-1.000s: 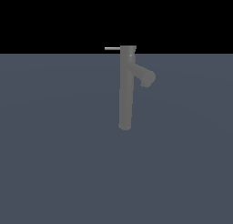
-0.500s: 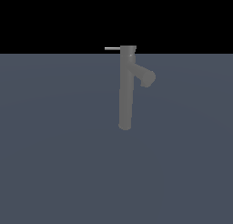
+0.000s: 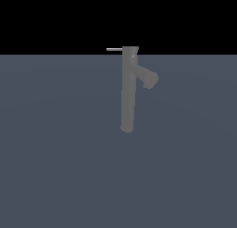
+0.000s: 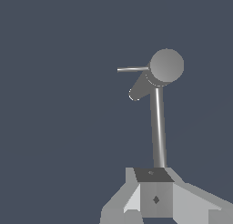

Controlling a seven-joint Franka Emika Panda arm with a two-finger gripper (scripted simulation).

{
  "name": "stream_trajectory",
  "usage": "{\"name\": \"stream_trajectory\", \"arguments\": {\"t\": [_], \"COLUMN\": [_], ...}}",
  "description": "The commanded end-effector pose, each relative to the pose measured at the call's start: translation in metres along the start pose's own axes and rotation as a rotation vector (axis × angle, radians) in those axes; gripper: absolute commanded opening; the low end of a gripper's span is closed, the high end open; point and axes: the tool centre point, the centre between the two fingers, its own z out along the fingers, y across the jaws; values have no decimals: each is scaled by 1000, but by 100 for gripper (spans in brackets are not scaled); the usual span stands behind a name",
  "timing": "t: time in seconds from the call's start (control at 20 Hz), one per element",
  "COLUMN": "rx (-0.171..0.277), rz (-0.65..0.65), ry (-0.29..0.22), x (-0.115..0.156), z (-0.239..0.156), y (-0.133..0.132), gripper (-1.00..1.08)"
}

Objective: Turn on the faucet by rotating a designated handle.

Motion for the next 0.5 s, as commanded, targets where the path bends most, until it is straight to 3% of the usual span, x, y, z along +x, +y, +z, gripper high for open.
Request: {"name": "stream_trajectory", "arguments": {"t": [0.0,0.45], "rx": [-1,-3], "rz": [-6,-25], "ry": [-2,-14], "x": [18,81], "z": [15,65], "y": [1,2], "gripper": [-100,-100]}}
